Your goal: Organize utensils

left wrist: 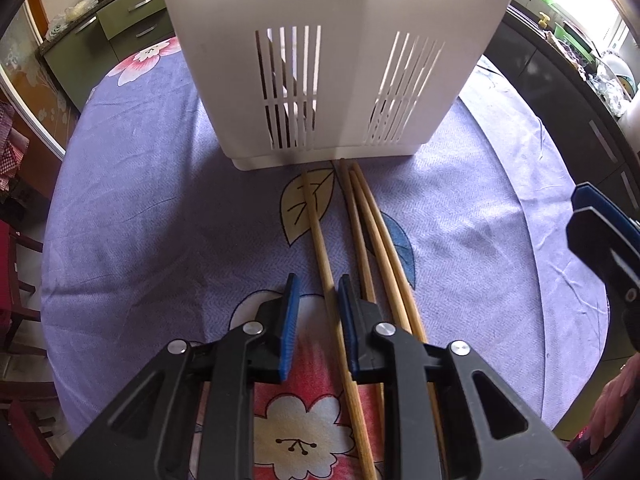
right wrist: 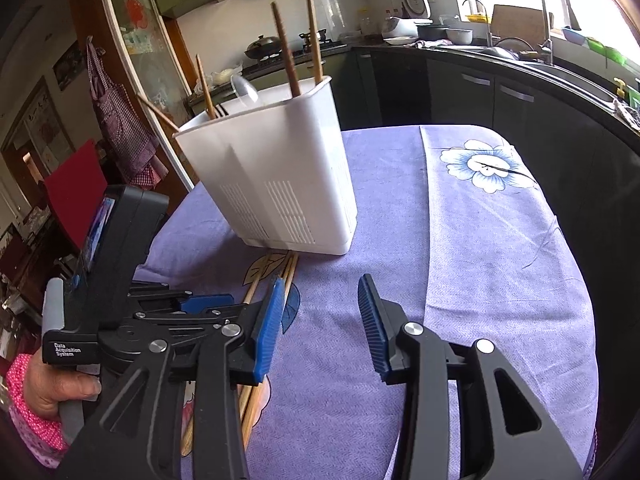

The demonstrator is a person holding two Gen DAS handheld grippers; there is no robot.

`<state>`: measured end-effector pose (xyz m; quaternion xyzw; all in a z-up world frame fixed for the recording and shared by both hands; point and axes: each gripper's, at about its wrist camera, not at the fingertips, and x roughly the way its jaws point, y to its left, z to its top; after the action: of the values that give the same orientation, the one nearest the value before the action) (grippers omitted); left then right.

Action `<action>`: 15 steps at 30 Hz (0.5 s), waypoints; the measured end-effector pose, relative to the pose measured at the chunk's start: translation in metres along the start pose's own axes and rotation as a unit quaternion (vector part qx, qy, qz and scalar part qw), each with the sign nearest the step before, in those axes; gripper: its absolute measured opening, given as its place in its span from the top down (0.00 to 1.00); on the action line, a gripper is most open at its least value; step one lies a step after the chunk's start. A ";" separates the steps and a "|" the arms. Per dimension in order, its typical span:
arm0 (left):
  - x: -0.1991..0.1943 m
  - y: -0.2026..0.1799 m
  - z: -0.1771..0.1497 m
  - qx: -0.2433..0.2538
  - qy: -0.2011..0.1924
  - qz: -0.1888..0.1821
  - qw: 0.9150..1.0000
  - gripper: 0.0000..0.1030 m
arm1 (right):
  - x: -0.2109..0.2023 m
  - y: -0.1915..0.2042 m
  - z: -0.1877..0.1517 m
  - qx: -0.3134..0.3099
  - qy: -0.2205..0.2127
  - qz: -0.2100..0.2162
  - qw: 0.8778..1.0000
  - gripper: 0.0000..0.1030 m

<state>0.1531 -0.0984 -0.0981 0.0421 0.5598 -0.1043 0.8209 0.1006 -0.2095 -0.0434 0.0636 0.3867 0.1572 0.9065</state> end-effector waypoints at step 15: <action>-0.016 0.026 -0.034 -0.006 0.000 -0.012 1.000 0.91 | 0.082 0.036 -0.005 -0.087 0.074 -0.045 0.992 0.63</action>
<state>0.1220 -0.0650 -0.0974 0.0305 0.5611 -0.1112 0.8197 0.1421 -0.1482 -0.0938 -0.0445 0.4403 0.1534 0.8835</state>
